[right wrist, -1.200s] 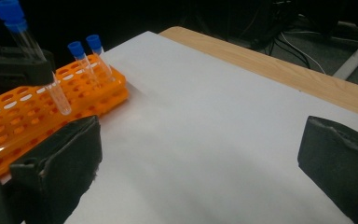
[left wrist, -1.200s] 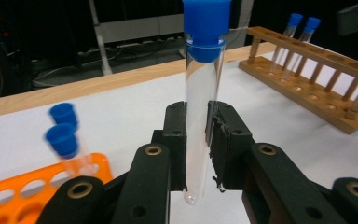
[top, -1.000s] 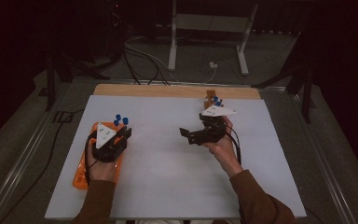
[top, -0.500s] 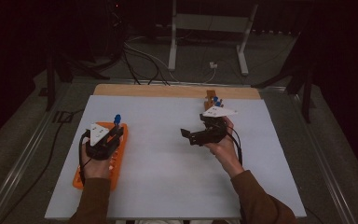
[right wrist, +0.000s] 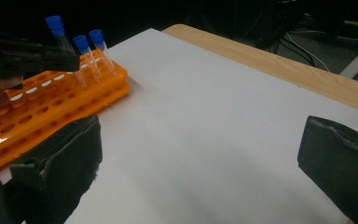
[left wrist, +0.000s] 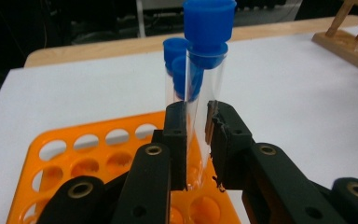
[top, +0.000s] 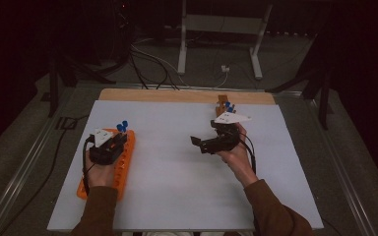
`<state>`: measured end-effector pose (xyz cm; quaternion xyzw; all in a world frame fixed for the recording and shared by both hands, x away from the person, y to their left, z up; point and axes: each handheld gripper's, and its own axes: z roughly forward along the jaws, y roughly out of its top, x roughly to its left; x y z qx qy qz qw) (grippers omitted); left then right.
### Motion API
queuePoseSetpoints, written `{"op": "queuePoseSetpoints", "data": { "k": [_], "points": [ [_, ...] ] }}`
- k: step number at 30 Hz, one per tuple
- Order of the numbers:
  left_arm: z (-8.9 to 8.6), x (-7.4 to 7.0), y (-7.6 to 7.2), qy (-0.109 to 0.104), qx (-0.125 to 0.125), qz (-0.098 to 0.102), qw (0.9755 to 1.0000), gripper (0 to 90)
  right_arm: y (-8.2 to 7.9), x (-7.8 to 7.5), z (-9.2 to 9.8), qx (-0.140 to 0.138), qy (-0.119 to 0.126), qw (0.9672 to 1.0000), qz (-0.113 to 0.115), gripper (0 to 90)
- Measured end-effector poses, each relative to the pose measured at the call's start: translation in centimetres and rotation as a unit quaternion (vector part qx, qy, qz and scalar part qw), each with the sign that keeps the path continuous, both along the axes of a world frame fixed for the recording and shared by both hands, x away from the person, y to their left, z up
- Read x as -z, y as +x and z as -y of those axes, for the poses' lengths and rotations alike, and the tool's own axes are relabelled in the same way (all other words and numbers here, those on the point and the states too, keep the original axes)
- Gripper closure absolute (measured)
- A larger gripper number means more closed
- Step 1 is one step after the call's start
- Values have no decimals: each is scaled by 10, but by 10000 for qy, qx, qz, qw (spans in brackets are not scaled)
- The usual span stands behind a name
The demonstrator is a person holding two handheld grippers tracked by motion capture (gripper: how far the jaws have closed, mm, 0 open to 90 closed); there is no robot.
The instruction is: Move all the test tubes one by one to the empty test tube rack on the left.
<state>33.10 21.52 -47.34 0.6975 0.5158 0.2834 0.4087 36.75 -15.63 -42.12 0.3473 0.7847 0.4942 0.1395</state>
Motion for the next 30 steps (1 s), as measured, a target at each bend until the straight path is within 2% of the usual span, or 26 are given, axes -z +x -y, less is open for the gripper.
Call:
{"op": "queuePoseSetpoints", "data": {
  "k": [3, 8, 10, 14, 21, 30],
  "points": [
    [1, 1, 2, 63, -33, -228, 9997, 785, -1, 0, 2, -7, 2, 10000, 3, 0],
    [7, 2, 5, 390, -35, -512, 9979, 785, -2, 0, 4, -20, 7, 10000, 2, 0],
    [8, 2, 6, 453, -36, -573, 9973, 786, -2, 0, 4, -27, 11, 10000, -3, 0],
    [7, 3, 6, 423, -59, -684, 9967, 786, -2, 2, 5, -52, -4, 10000, -6, 0],
    [13, 5, 10, 675, -80, -936, 9933, 787, -2, 3, 7, -46, 1, 10000, -29, 0],
    [10, 4, 10, 524, -139, -987, 9936, 767, -3, 2, 7, -65, 8, 10000, -13, 0]
  ]
}}
